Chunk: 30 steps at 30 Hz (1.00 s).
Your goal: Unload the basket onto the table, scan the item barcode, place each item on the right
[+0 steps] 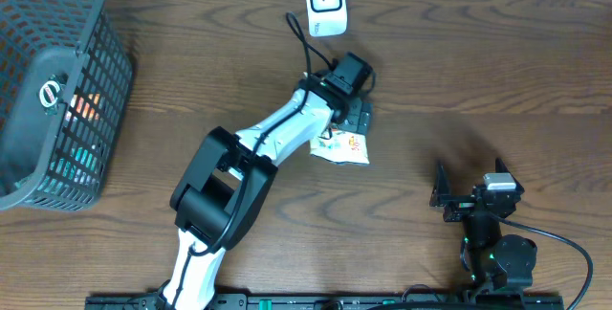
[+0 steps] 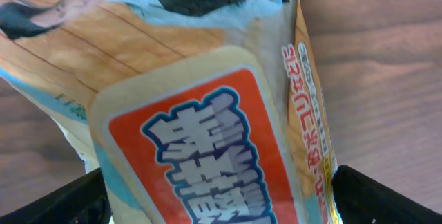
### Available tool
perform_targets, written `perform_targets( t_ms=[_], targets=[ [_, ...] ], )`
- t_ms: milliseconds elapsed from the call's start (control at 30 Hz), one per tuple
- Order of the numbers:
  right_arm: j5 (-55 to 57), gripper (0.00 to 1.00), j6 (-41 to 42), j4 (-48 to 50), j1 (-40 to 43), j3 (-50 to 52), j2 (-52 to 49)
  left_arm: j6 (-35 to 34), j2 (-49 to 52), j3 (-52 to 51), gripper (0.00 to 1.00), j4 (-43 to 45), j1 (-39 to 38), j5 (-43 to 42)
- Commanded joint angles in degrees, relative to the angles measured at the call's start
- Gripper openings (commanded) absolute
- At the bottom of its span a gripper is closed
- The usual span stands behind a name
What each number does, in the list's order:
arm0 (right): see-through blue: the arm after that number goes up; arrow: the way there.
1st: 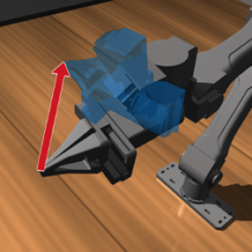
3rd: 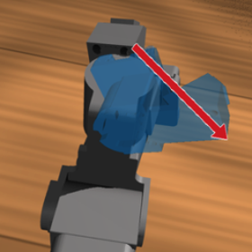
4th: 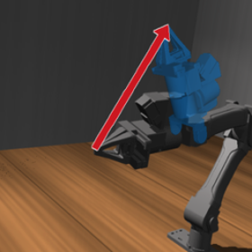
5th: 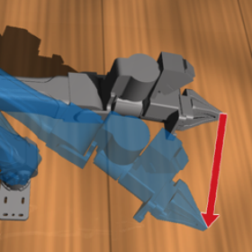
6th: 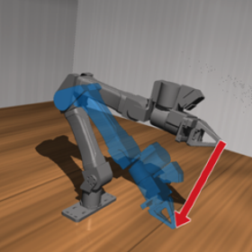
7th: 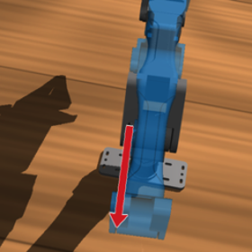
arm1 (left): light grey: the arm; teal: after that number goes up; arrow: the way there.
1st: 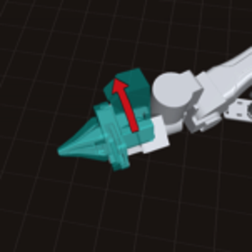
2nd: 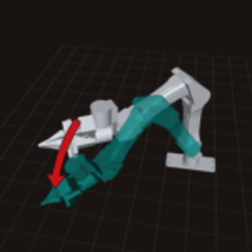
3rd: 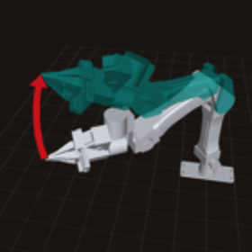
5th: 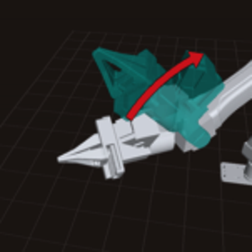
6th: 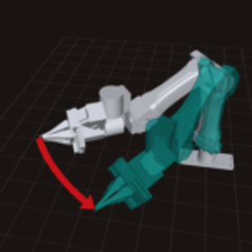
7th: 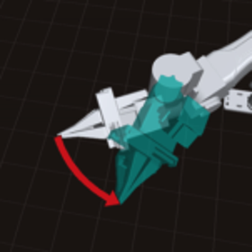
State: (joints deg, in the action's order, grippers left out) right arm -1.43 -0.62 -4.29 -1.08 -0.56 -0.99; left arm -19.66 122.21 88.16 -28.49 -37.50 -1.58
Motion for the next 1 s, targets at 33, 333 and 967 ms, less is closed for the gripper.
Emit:
perform_targets(
  t_ms=[33,333,967],
  targets=[
    [0.42,0.99,0.13,-0.13,-0.37,0.20,0.22,-1.05,-2.01,0.17,1.00,-2.25,0.26,3.54],
    [0.42,0.99,0.13,-0.13,-0.37,0.20,0.22,2.80,-3.13,0.13,0.98,-7.65,3.43,-1.05],
    [0.42,0.99,0.13,-0.13,-0.37,0.20,0.22,-9.73,-2.69,-1.86,0.98,-5.25,-2.69,-7.04]
  ],
)
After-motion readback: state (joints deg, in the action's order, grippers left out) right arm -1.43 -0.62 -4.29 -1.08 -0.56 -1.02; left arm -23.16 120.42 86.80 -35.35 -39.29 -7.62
